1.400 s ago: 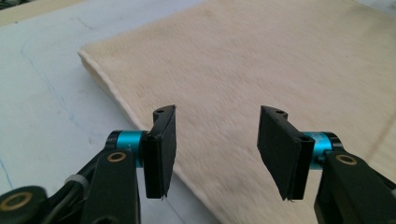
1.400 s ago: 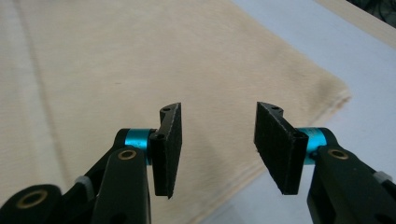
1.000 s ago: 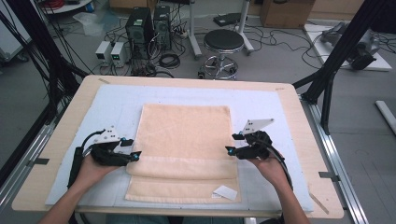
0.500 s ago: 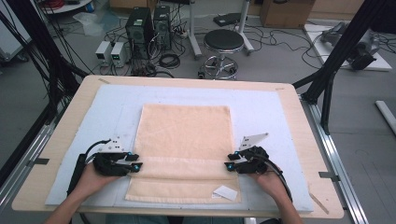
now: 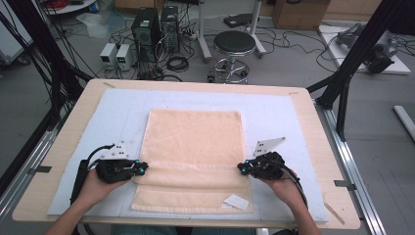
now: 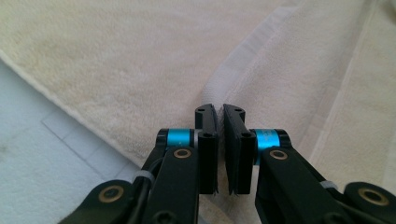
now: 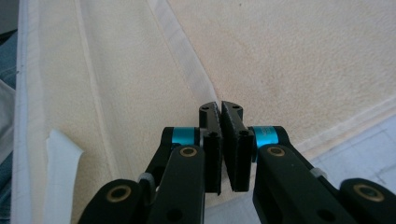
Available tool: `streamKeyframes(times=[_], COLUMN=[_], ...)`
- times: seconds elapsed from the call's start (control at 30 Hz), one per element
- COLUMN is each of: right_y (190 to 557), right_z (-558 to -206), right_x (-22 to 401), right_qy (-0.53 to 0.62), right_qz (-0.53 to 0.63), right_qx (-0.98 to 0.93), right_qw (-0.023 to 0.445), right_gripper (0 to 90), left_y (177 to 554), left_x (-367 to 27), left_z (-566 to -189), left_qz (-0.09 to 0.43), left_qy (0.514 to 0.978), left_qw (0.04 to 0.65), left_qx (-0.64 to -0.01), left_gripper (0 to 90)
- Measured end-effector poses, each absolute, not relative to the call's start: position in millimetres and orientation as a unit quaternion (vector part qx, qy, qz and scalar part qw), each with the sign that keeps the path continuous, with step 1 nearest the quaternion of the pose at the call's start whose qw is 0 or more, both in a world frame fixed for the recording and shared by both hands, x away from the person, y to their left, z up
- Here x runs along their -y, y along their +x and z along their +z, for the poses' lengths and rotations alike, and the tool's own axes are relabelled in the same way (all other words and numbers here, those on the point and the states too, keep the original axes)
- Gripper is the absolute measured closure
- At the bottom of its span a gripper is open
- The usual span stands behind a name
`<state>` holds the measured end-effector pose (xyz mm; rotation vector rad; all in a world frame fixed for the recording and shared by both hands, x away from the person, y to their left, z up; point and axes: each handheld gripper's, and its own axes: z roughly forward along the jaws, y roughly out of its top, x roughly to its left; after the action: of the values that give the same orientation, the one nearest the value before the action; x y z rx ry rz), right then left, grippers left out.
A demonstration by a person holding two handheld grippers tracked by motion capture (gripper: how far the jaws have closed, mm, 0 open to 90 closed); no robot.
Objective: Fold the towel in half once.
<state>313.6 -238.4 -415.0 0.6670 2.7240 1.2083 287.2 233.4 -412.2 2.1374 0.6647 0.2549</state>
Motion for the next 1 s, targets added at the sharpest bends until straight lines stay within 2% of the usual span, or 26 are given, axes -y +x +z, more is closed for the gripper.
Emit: streamKeyframes(times=[0.23,0.4,0.43,0.6,0.73,0.83,1.0], right_y=[304,281,276,252,249,252,263], right_z=[-397,-384,-383,-379,-381,-386,-415], right_x=[245,248,249,252,254,252,240], right_qy=[0.215,0.199,0.194,0.174,0.176,0.180,0.177], right_qz=[0.413,0.426,0.428,0.438,0.437,0.436,0.393], right_qx=[-0.883,-0.880,-0.880,-0.881,-0.881,-0.881,-0.902], right_qw=[0.062,0.071,0.072,0.047,0.044,0.039,0.028], right_gripper=[86.9,86.9,86.8,83.1,76.5,73.7,69.7], left_y=[270,246,235,218,219,221,242], left_x=[-235,-238,-240,-249,-251,-248,-235], left_z=[-395,-392,-392,-391,-394,-400,-420], left_qz=[0.118,0.110,0.095,0.083,0.087,0.084,0.083], left_qy=[0.852,0.852,0.857,0.857,0.857,0.860,0.873], left_qw=[0.448,0.458,0.458,0.462,0.459,0.455,0.430], left_qx=[-0.244,-0.228,-0.218,-0.212,-0.218,-0.216,-0.217], left_gripper=[83.9,83.6,82.9,71.6,64.9,64.2,63.8])
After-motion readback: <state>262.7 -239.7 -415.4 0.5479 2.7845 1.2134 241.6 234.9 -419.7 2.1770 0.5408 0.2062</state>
